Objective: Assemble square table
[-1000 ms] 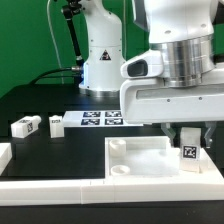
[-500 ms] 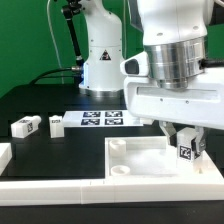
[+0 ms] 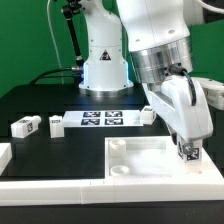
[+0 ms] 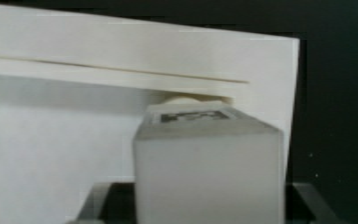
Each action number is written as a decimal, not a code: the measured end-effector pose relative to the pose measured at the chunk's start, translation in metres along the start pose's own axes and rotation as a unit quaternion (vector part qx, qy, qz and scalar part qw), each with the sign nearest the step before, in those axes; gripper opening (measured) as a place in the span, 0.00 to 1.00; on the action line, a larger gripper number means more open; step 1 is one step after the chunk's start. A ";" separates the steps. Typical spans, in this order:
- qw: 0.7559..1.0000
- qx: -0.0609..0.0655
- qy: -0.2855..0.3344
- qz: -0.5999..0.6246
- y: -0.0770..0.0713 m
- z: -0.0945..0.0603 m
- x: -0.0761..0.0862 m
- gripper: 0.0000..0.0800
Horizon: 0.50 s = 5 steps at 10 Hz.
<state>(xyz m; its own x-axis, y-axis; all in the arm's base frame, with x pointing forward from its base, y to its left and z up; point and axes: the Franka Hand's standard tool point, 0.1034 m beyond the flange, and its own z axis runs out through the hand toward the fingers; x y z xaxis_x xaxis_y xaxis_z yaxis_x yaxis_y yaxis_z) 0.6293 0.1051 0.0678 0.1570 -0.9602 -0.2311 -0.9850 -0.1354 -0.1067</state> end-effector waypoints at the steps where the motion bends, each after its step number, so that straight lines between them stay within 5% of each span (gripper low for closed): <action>1: 1.000 -0.003 0.003 -0.015 0.001 0.001 -0.002 0.48; 3: 0.981 -0.023 0.028 -0.190 0.002 0.004 -0.019 0.76; 5: 0.954 -0.030 0.030 -0.296 0.003 0.006 -0.023 0.80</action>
Offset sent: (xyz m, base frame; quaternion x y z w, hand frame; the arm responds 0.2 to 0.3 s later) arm -0.0031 0.0224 0.0031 -0.0385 0.0506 -0.4054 0.9119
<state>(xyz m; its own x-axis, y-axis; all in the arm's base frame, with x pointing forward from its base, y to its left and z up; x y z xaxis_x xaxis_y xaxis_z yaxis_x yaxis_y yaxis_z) 0.6229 0.1286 0.0670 0.6843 -0.7234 -0.0914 -0.7279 -0.6702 -0.1452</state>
